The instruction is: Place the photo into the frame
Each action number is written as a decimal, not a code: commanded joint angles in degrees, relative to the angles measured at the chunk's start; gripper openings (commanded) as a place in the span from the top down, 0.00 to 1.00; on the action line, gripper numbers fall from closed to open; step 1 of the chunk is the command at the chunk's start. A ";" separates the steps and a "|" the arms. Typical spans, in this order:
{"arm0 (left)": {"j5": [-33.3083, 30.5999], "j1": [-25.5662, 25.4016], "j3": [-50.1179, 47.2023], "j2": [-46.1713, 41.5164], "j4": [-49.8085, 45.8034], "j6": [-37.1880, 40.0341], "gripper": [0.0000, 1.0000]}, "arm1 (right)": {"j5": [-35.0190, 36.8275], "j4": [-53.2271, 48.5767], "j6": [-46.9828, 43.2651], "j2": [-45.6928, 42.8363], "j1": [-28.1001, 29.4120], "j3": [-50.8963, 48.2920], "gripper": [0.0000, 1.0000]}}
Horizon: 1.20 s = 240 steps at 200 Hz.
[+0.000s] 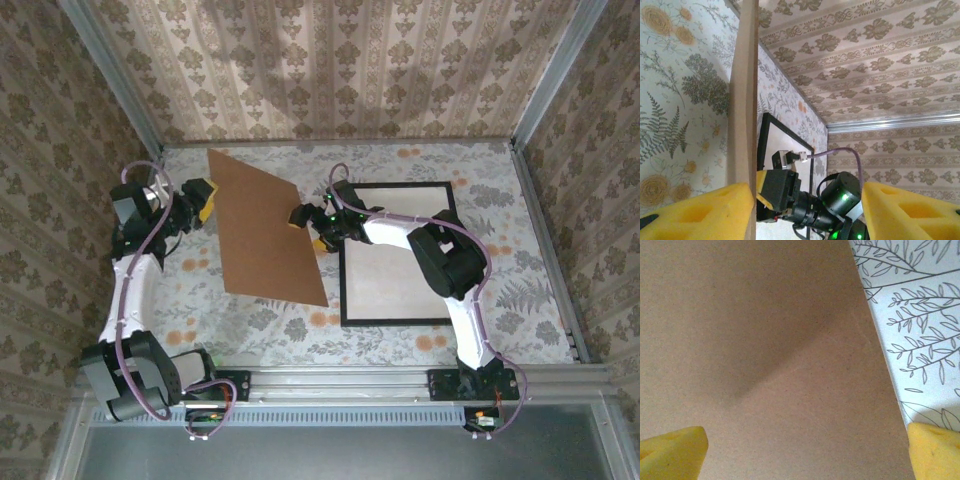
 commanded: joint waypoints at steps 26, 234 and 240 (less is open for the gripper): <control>-3.53 -4.42 -0.80 1.19 0.62 -7.98 0.37 | -6.98 15.72 2.28 4.18 4.70 0.57 0.00; -7.06 1.23 5.47 0.81 -26.02 17.62 0.63 | -4.14 13.55 0.32 1.70 4.36 -0.91 0.00; -7.29 1.27 5.61 0.87 -26.48 18.27 0.67 | -4.30 13.38 0.25 1.72 4.30 -0.68 0.00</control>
